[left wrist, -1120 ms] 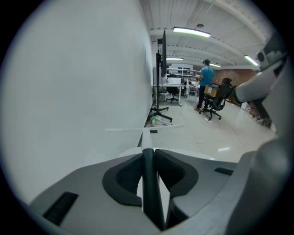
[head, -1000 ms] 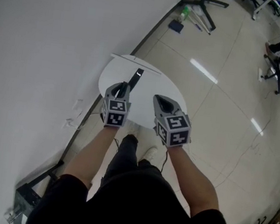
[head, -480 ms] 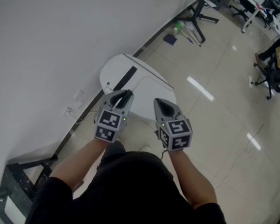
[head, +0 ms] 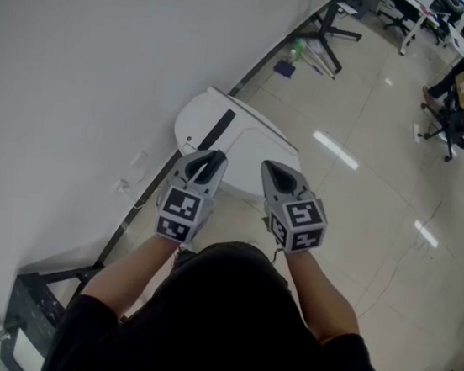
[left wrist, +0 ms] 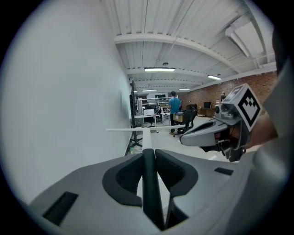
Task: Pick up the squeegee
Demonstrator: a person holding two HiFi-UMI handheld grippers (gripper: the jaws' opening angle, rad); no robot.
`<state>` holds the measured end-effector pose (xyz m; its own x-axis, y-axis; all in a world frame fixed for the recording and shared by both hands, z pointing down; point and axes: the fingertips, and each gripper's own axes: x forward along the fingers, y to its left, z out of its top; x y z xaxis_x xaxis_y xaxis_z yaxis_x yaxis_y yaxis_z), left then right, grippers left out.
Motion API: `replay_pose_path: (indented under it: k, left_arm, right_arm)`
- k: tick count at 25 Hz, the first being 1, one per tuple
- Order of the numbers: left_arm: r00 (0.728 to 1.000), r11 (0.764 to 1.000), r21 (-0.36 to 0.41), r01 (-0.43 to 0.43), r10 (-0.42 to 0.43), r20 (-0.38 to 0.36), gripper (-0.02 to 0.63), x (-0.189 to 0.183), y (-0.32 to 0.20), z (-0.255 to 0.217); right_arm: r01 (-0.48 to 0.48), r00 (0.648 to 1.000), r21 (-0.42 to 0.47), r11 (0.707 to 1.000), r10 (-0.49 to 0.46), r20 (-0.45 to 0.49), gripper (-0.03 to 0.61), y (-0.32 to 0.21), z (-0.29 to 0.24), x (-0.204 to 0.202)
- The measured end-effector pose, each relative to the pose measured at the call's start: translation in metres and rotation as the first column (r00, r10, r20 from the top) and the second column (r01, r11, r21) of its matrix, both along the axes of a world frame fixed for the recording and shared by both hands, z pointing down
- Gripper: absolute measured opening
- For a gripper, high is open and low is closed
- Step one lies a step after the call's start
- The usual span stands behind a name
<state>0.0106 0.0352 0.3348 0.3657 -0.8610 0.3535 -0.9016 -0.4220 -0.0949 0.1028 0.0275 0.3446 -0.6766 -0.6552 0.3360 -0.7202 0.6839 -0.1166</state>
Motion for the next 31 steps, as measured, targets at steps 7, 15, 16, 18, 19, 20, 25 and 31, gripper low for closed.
replay_pose_path:
  k: [7,15,16,18,19,20,25,31]
  left_arm:
    - [1.000,1.000,0.012,-0.020,0.020,0.010,0.097,-0.028,0.001,-0.010]
    - [1.000,1.000,0.009,-0.013,0.013,-0.006,0.097,-0.050,0.002,-0.010]
    - [1.000,1.000,0.009,-0.013,0.013,-0.006,0.097,-0.051,0.002,-0.011]
    - [1.000,1.000,0.009,-0.015,0.015,-0.007,0.097,-0.052,0.003,-0.010]
    - [1.000,1.000,0.009,-0.016,0.016,-0.009,0.097,-0.052,0.003,-0.010]
    - [1.000,1.000,0.010,-0.016,0.017,-0.012,0.097,-0.053,0.002,-0.009]
    - [1.000,1.000,0.014,-0.020,0.021,-0.018,0.097,-0.053,-0.001,-0.010]
    - [1.000,1.000,0.018,-0.022,0.022,-0.021,0.097,-0.053,-0.002,-0.010]
  right_arm:
    - [-0.014,1.000,0.026,1.000,0.014,0.003,-0.003,0.003,-0.010,-0.031]
    - [0.004,1.000,0.046,0.999,-0.004,-0.014,-0.003,0.006,-0.022,-0.058]
    - [0.008,1.000,0.049,0.999,-0.007,-0.019,-0.003,0.006,-0.023,-0.059]
    - [0.010,1.000,0.049,0.999,-0.009,-0.024,-0.003,0.006,-0.022,-0.061]
    - [0.011,1.000,0.048,0.999,-0.010,-0.024,-0.004,0.006,-0.021,-0.062]
    - [0.012,1.000,0.048,0.999,-0.010,-0.027,-0.004,0.006,-0.021,-0.064]
    - [0.013,0.999,0.051,0.999,-0.012,-0.031,-0.005,0.005,-0.021,-0.067]
    - [0.013,0.999,0.057,0.998,-0.010,-0.041,-0.005,0.004,-0.022,-0.066]
